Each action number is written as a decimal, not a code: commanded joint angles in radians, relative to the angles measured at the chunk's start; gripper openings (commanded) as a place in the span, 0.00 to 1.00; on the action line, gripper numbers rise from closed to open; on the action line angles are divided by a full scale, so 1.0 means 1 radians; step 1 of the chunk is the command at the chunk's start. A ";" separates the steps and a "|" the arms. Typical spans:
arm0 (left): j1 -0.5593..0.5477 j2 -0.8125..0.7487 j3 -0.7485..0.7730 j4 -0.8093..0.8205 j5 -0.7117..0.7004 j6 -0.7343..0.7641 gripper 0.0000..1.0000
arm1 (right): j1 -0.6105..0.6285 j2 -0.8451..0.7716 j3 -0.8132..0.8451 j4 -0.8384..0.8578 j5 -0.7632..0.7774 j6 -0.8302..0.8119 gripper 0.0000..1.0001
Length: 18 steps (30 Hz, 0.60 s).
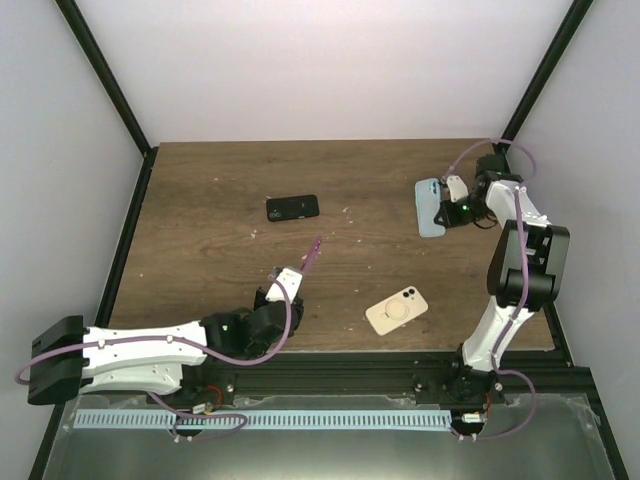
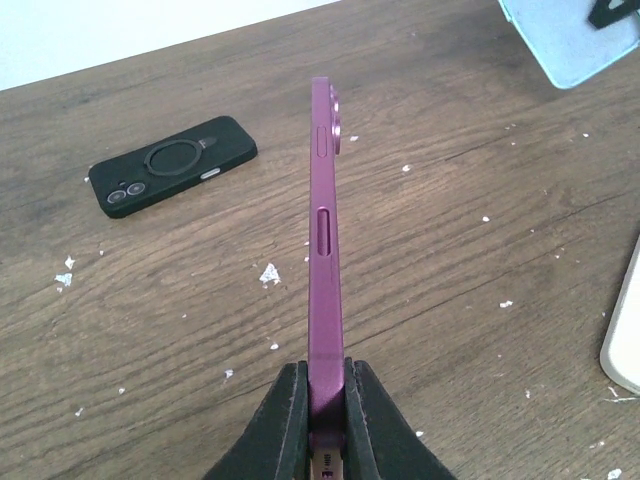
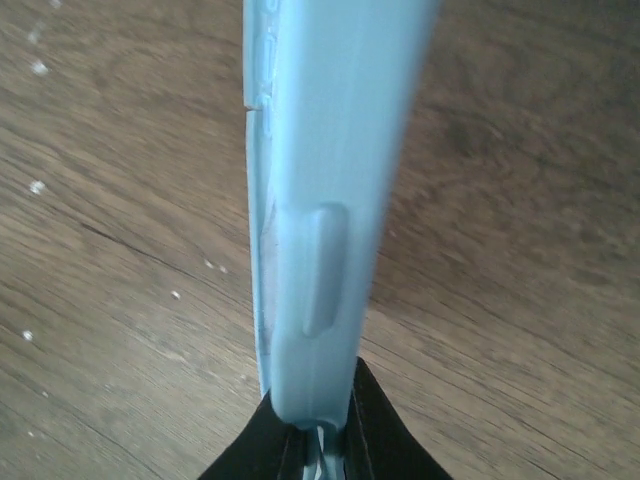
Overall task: Take the phone out of the phone case
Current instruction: Place the phone case at the center of the board.
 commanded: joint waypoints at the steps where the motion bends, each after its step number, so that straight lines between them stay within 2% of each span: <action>1: -0.014 -0.029 -0.008 0.035 -0.021 -0.018 0.00 | -0.066 0.067 0.095 -0.149 -0.051 -0.135 0.01; 10: -0.032 -0.010 0.001 0.022 -0.045 -0.033 0.00 | -0.121 0.293 0.314 -0.294 -0.080 -0.191 0.02; 13: -0.035 -0.005 0.011 0.017 -0.049 -0.029 0.00 | -0.138 0.341 0.359 -0.277 -0.083 -0.141 0.13; 18: -0.038 -0.007 0.011 0.014 -0.050 -0.033 0.00 | -0.197 0.334 0.351 -0.180 -0.055 0.037 0.35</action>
